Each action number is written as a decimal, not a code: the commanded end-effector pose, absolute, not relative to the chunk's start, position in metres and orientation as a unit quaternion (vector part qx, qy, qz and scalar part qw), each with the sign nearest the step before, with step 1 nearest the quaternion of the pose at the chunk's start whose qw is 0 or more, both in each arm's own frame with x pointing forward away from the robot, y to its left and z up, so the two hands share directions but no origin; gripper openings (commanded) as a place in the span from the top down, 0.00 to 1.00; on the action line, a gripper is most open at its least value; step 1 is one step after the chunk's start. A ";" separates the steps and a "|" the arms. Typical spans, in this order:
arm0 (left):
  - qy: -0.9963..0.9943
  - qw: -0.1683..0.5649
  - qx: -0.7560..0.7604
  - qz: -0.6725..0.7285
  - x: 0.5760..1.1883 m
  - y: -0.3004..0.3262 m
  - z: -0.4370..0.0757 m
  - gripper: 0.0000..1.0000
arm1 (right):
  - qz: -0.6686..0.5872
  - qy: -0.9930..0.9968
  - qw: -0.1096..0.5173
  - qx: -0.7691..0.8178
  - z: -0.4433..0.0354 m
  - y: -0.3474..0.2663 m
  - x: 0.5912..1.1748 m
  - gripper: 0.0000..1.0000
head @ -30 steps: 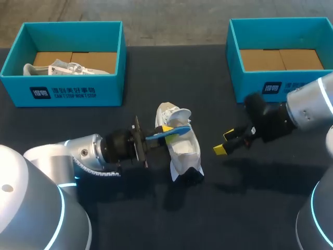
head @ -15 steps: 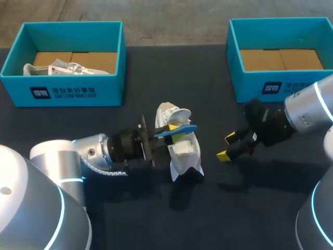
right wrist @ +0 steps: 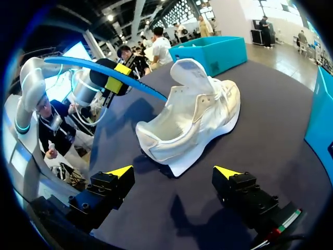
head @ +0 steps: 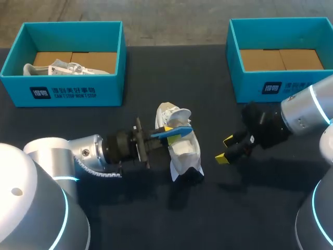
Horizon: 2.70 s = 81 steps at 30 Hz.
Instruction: Take the shoe out of the shoebox, open the shoe tongue, remove and reinsert the insole, then place the shoe into the shoebox
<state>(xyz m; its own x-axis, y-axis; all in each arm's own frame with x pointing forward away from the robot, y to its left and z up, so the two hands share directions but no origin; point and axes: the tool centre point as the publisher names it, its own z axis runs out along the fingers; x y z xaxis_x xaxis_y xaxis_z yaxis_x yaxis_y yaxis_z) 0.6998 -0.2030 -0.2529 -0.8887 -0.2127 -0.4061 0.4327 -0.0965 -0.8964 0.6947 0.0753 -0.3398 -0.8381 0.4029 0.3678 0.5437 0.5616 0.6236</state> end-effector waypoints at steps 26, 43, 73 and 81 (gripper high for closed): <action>0.653 0.214 0.075 -0.723 0.700 -0.192 -0.271 1.00 | -0.368 -0.884 0.099 -0.272 -0.356 0.086 0.694 0.00; 0.653 0.214 0.071 -0.723 0.701 -0.193 -0.273 1.00 | -0.364 -0.885 0.098 -0.272 -0.357 0.085 0.693 0.00; 0.639 0.216 0.091 -0.733 0.706 -0.215 -0.264 1.00 | -0.354 -0.889 0.085 -0.278 -0.355 0.076 0.693 0.00; 0.642 0.213 0.089 -0.731 0.707 -0.221 -0.269 1.00 | -0.350 -0.890 0.085 -0.278 -0.357 0.074 0.693 0.00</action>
<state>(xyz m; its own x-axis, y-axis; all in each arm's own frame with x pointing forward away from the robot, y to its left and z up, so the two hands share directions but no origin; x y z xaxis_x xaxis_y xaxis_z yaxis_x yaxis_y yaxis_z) 0.7057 -0.2148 -0.2657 -0.8949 -0.1939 -0.4019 0.4234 -0.0850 -0.9019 0.6933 0.0727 -0.3567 -0.8319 0.4328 0.3473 0.5531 0.5970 0.5810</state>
